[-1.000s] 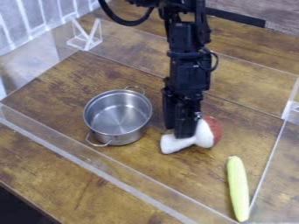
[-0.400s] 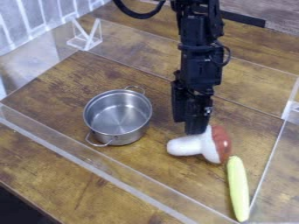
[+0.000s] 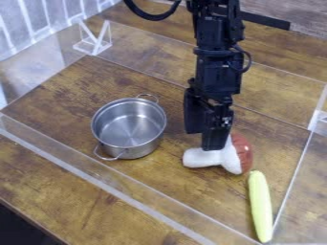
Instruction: Remove the mushroom from the silver pot and put it on the table
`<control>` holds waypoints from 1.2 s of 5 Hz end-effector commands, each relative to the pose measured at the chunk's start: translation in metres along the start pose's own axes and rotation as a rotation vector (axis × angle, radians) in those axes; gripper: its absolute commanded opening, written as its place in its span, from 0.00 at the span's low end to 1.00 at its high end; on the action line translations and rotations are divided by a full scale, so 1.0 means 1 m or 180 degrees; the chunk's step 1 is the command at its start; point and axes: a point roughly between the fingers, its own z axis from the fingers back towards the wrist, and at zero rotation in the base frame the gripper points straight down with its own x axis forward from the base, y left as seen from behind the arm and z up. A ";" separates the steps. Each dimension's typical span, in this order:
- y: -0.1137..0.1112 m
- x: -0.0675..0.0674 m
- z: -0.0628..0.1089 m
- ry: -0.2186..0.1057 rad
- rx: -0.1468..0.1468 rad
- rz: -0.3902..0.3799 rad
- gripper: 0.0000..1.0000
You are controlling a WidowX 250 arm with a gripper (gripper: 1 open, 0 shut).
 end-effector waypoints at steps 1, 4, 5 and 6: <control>-0.016 0.004 0.033 -0.0257 0.0211 -0.0117 1.00; 0.006 0.014 0.048 -0.0261 0.0200 0.0099 1.00; 0.022 0.017 0.037 -0.0188 0.0199 -0.0076 1.00; 0.036 0.020 0.028 -0.0123 0.0206 -0.0239 1.00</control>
